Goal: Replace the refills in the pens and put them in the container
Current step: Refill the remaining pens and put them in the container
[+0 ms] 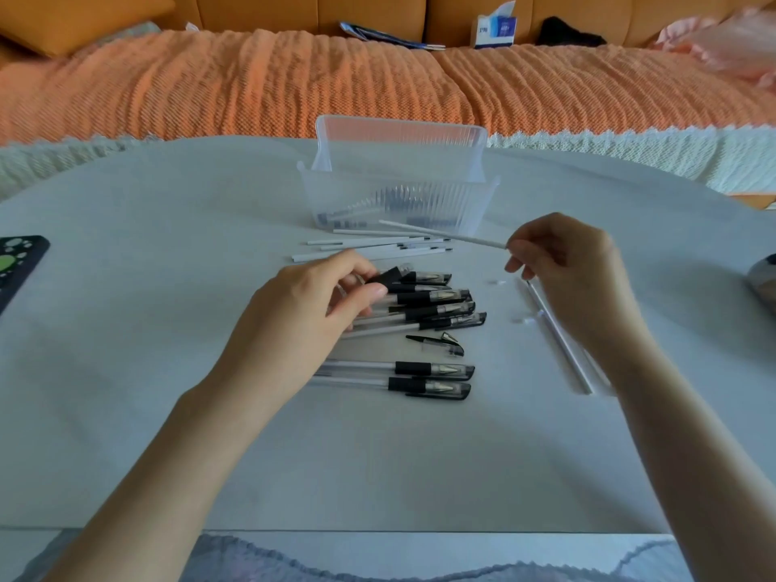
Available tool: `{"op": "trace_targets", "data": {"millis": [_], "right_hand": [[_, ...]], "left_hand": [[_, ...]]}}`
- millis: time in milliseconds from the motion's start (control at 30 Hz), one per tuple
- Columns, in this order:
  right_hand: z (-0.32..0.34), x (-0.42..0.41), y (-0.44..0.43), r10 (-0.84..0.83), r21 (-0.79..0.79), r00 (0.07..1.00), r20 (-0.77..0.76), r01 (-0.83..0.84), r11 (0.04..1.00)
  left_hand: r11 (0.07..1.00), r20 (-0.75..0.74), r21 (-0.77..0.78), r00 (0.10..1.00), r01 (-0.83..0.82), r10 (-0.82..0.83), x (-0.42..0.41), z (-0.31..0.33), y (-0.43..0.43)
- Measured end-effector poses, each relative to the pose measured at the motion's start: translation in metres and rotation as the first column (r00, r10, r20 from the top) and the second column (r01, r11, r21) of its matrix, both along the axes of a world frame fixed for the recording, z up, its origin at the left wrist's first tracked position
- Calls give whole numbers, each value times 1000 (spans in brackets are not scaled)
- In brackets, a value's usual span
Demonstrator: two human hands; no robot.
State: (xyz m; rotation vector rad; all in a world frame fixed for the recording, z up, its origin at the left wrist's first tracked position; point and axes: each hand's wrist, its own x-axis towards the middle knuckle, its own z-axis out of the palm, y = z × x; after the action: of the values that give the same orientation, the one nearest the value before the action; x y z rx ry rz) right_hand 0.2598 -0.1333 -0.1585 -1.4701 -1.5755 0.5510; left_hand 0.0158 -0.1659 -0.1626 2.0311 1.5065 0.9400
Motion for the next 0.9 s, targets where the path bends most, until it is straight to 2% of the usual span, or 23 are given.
{"op": "trace_targets", "data": {"millis": [100,300,700,900], "right_hand": [[5,7,-7,72,-5,994,-82,-73,997],[7,12,-11,125,-35,986,-113,-130,991],[6,14,-10,132,-45,990,-41,-134,990],[9,15,-10,108,-11,987,-119,-110,994]], "left_hand": [[999,40,-4,998,-41,41,-3,2,1],[997,78,-6,994,-77,77,-8,4,1],[997,90,31,993,-76,73,-8,5,2],[996,93,35,993,-79,76,-10,5,1]]}}
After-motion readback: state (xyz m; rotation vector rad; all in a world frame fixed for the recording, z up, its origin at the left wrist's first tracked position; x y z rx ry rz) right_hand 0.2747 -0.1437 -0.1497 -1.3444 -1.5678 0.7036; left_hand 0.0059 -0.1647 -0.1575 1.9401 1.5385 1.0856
